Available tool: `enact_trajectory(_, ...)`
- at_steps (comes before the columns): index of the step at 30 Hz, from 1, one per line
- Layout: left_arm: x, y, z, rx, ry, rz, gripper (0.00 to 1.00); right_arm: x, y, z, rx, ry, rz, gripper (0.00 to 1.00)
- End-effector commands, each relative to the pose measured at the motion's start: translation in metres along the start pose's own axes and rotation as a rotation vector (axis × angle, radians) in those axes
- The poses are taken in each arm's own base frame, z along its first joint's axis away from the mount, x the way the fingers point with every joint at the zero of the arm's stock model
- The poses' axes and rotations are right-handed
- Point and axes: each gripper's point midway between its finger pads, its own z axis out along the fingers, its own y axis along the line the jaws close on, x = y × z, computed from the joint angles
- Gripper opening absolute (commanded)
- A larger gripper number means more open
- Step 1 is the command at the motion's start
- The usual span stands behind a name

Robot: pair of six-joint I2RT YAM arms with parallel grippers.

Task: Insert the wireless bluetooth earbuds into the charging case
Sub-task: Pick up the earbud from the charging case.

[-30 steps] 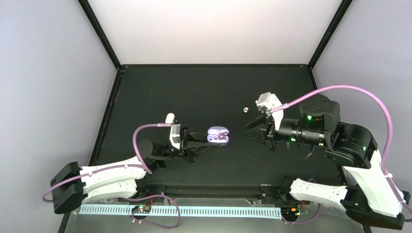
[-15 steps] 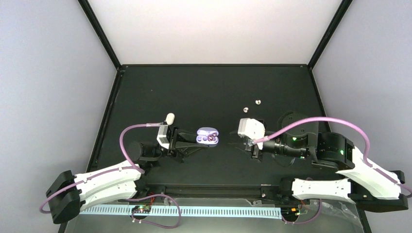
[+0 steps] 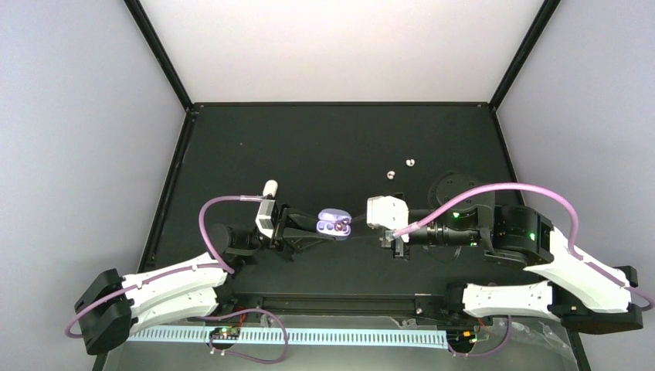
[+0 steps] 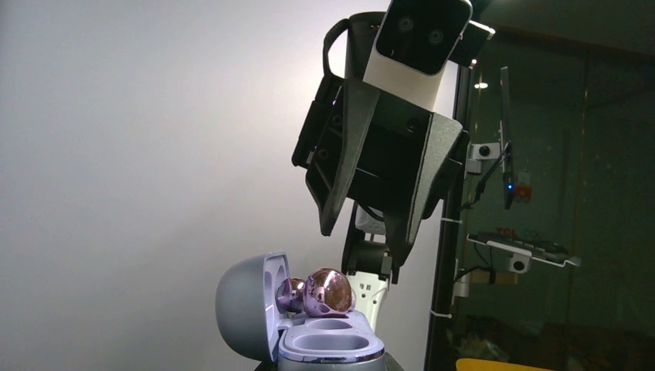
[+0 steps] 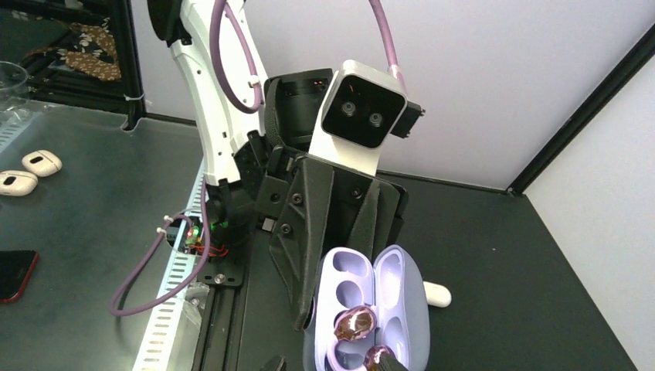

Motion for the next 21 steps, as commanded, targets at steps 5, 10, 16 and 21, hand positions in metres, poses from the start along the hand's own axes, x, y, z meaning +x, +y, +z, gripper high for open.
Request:
enact_trajectory(5, -0.019, -0.008, 0.009, 0.047, -0.038, 0.034, 0.01, 0.000, 0.012, 0.001, -0.061, -0.008, -0.024, 0.28)
enact_trajectory(10, -0.023, -0.009, 0.011, 0.055, -0.042, 0.036, 0.02, 0.008, 0.012, 0.005, -0.061, 0.020, -0.018, 0.28)
enact_trajectory(16, -0.025, -0.011, 0.012, 0.064, -0.044, 0.033, 0.02, 0.013, 0.008, 0.009, -0.036, 0.034, -0.018, 0.27)
enact_trajectory(21, -0.025, -0.012, 0.012, 0.068, -0.040, 0.033, 0.02, 0.008, 0.004, 0.008, -0.014, 0.015, -0.022, 0.27)
